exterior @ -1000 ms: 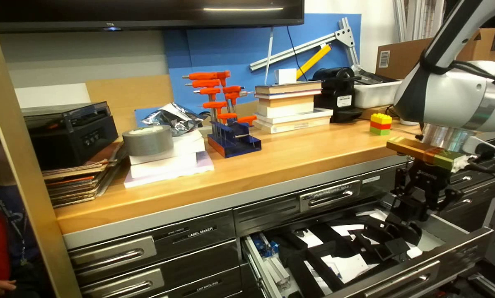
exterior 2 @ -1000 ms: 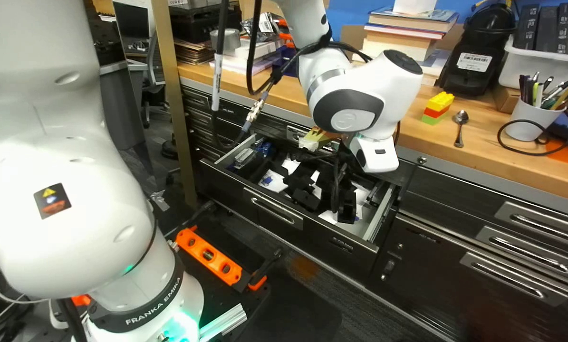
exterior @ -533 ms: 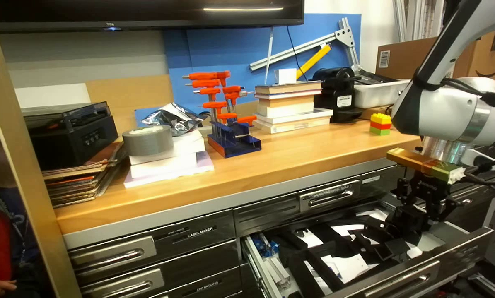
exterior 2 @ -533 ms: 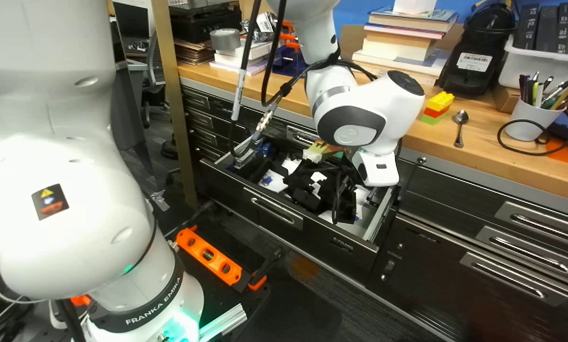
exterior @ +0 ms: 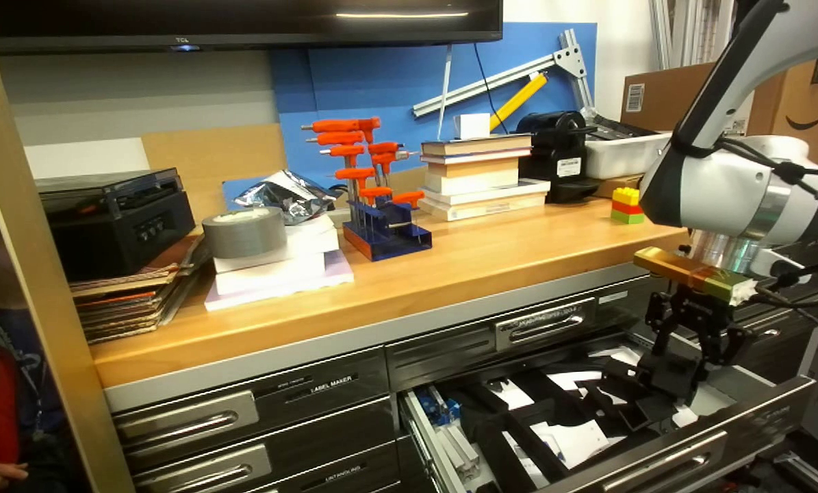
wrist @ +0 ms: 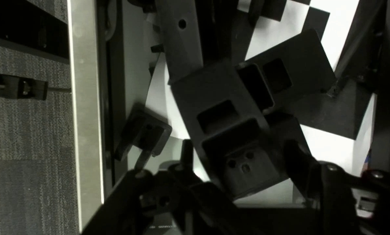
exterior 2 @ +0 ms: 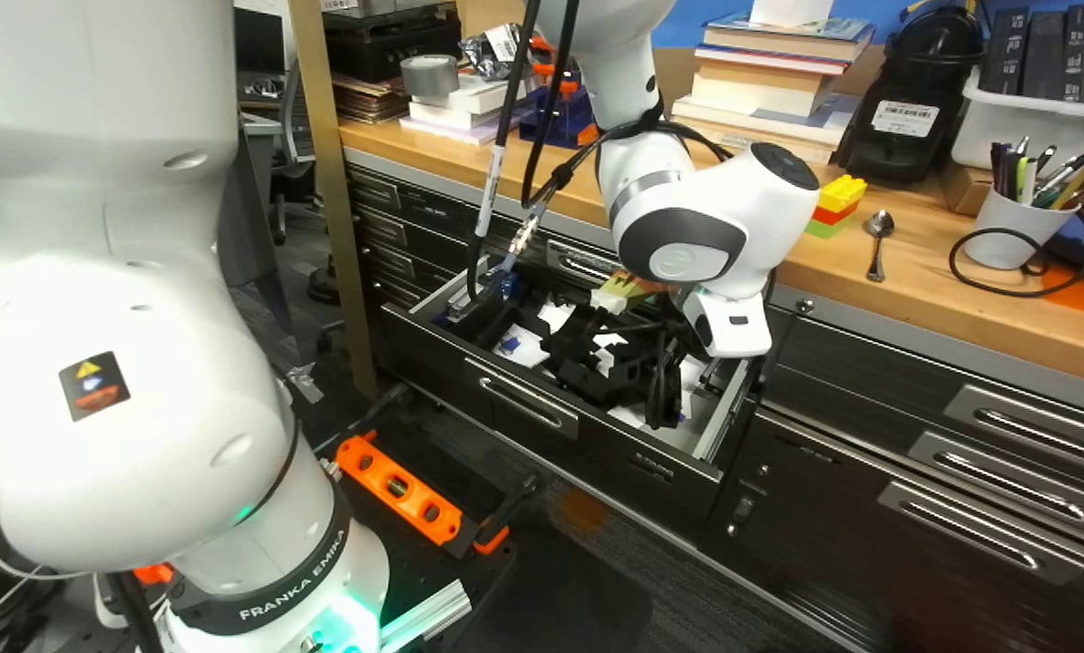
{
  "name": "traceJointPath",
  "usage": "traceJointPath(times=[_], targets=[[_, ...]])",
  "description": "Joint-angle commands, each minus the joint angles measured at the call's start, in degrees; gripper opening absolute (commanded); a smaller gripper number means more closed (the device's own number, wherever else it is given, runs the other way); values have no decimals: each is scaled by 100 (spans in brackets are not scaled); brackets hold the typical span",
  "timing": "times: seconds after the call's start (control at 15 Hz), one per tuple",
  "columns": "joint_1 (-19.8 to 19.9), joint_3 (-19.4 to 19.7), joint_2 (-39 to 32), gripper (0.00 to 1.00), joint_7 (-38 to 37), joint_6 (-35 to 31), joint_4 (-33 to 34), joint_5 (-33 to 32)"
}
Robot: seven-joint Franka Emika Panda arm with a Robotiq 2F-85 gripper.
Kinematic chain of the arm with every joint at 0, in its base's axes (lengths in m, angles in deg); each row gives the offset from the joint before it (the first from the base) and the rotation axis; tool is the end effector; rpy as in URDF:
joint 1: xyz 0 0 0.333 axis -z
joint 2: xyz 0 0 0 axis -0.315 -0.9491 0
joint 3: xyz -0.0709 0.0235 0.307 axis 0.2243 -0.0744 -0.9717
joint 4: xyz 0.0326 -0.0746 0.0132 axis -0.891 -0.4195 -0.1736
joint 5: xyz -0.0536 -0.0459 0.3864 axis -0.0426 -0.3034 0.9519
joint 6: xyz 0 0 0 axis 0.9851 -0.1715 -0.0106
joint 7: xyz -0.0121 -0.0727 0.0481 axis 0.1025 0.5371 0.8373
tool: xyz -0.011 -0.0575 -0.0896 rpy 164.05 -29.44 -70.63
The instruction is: Place the two black objects inside the open drawer then push the drawer closed
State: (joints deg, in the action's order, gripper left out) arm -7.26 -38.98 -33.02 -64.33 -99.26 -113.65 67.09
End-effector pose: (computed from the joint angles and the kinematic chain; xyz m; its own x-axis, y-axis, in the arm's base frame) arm 0.4468 -0.1739 0.1657 0.0704 -0.9748 -0.2117 -0.9974 -0.0655 -0.0297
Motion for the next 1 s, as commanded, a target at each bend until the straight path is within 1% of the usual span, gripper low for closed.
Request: traceJointPath(times=[0.0,0.2,0.4,0.6,0.8,0.87,0.93], targets=[[80,-83,164,100,536,-72,-72,306],[-35,45,424,100,573,-126,-368,238],[-192,248,858,100,205,-286,-900,8],[-285,367,1309,100,-68,-553,-1392,-196],[-387,463,1625,100,-712,-675,-1700,-814],[-406,480,1698,100,-1010,-658,-1767,-1107],[-451,546,1668,100,-1542,-546,-1775,-1650]])
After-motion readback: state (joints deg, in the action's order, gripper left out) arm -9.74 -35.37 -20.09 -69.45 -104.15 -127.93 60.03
